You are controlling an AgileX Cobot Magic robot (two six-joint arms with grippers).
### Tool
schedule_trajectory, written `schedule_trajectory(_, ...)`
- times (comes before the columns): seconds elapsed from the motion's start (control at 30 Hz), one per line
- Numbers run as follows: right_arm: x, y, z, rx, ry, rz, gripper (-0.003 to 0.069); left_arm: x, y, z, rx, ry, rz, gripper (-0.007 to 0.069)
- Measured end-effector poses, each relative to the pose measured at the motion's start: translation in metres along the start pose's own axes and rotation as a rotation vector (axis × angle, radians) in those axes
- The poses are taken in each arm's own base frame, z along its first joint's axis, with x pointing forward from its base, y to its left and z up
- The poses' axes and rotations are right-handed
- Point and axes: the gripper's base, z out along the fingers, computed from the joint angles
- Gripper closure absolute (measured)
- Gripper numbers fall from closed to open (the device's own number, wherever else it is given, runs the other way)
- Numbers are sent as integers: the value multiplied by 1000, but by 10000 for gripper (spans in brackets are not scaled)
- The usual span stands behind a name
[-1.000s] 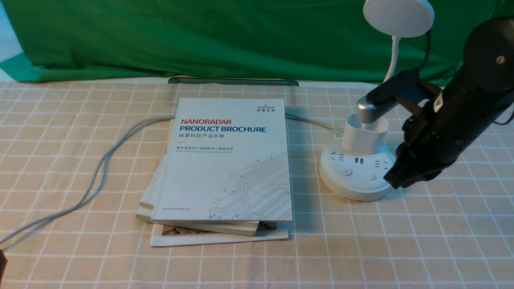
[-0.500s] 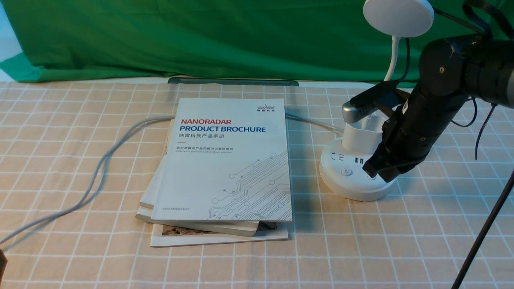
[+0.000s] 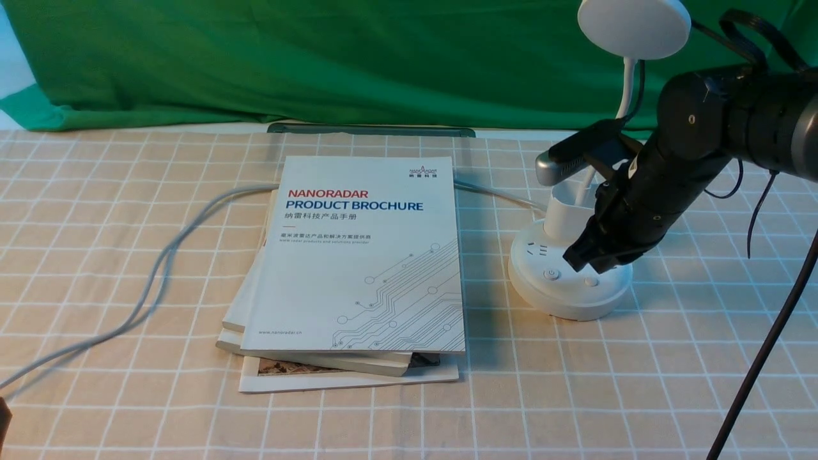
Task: Turn on the table lamp on the light coffee tablecloth with your hand.
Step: 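Press the button on the base of the white desk lamp with the right gripper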
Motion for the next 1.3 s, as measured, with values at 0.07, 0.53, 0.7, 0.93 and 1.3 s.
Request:
schedule_trajectory(0.07,0,0,4,-3,9,0,631,0,0,0,0,0,0,603)
schedule_trajectory(0.53,2,0,16,-9,40,-1,631,0,0,0,0,0,0,603)
schedule_trajectory(0.7,2,0,16,-9,38,-1,631,0,0,0,0,0,0,603)
schedule_trajectory(0.93,2,0,17,-8,36,-1,631,0,0,0,0,0,0,603)
schedule_trajectory(1.3,2,-1,27,-21,77,0,631,0,0,0,0,0,0,603)
